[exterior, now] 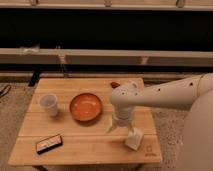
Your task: Place the white sponge in the ceramic bowl
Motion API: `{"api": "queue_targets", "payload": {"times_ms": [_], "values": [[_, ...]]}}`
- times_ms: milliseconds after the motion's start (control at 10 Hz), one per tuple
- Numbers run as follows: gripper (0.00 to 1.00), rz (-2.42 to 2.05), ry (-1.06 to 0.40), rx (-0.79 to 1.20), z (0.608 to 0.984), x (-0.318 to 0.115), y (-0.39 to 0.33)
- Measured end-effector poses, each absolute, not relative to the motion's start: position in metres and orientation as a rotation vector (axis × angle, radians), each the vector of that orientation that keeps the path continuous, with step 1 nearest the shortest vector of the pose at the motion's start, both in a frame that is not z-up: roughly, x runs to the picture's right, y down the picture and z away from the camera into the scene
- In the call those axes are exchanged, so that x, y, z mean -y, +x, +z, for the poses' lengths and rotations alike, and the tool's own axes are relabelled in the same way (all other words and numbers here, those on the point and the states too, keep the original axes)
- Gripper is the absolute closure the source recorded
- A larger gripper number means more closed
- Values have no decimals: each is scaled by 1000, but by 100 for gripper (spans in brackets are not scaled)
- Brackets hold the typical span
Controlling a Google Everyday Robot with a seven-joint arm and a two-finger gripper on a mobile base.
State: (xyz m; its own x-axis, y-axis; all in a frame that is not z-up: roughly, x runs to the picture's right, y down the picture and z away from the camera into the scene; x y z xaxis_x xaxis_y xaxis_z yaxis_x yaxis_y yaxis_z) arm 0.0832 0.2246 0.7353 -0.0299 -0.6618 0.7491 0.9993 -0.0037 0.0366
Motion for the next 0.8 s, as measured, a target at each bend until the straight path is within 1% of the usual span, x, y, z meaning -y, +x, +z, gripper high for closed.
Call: {"api": "queue_targets", "payload": {"times_ms": [500,800], "values": [[20,-1363,-683,686,750,-246,116],[20,-1274,-681,668,754,-254,143]]}}
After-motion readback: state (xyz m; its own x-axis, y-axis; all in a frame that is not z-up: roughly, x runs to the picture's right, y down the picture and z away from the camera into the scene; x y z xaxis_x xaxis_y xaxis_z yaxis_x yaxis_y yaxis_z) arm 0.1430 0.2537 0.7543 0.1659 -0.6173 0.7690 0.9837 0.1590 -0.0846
